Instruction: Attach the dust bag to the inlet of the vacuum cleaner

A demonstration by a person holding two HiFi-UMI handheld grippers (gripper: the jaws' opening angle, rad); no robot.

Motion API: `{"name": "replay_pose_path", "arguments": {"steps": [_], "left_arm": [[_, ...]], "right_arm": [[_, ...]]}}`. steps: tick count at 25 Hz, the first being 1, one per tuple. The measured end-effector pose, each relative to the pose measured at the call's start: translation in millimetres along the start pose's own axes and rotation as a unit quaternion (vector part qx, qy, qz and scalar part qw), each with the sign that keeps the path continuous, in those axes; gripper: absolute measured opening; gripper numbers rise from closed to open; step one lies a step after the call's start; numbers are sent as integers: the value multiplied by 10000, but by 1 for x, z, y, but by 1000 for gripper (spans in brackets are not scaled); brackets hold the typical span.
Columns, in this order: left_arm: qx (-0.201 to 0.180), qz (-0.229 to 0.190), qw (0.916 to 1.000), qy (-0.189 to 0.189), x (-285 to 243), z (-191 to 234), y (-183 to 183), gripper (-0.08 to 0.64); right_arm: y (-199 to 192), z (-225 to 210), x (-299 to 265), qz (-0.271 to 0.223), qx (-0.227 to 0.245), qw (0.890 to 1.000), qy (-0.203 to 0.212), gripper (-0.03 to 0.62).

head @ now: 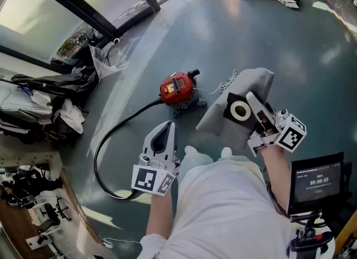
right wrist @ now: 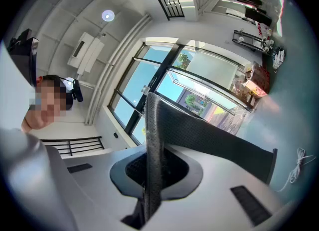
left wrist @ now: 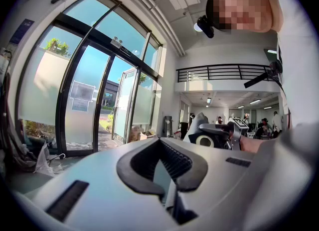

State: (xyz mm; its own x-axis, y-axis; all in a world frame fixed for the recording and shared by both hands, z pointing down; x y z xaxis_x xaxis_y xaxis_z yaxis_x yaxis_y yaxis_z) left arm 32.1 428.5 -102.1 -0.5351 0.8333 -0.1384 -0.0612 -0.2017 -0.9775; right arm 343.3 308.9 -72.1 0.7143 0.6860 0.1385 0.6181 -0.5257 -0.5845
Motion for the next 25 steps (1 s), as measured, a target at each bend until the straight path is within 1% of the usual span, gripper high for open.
{"name": "replay_pose_path", "arguments": {"steps": [2,4,5,6,8,9,10,14,16,19,21,25], "left_arm": [[38,12,10000,-6,-1,-2,-1,6],[101,7,9999,-10,-6,14,-3,6],[147,6,9999,-12,-10,36,-5,6],[208,9,9998,-22,-16,66,-10,6],[348,28,9994,-86,-30,138,-20,6],[388,40,9991,-142,-37,168,-20,6],[387,55,9990,-211,-42,189,-16,6],[276,175,9979,-567,-54,223,8,8],[333,260,9963,-744,-63,258,19,8],[433,480,9940,-885,-94,310,10,6],[528,603,9932,-840,-112,329,0,8],[685,726,9924,-719,-105,329,6,8]], "right_arm": [[4,1,4,10,49,10000,-63,20],[3,-5,-9,23,63,9998,-163,20],[-2,-12,-26,35,56,9997,-244,20],[-10,-21,-51,52,47,9995,-323,20],[-30,-40,-111,91,36,9988,-469,20],[-37,-45,-137,104,41,9984,-550,20],[-40,-46,-156,105,53,9980,-625,20],[-35,-34,-189,-3,119,9966,-818,20],[-35,-33,-225,-60,113,9955,-934,20],[-36,-65,-275,-64,-8,9941,-1083,20],[-33,-86,-295,-55,-86,9934,-1145,20],[-28,-85,-304,-18,-171,9927,-1195,20]]}}
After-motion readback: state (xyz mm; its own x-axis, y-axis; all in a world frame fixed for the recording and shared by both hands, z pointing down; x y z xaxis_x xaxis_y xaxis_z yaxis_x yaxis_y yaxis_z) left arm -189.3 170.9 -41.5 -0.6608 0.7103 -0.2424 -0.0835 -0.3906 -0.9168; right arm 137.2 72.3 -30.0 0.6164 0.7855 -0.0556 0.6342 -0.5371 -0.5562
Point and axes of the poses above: the fingertips, and each gripper's own axes: x backward along the fingers, z to its left, y out of its top, the point moved 9 cm from there along x, backward along the fingers, and after that the axes turned 10 degrees about -y, right-handed, at the moved point
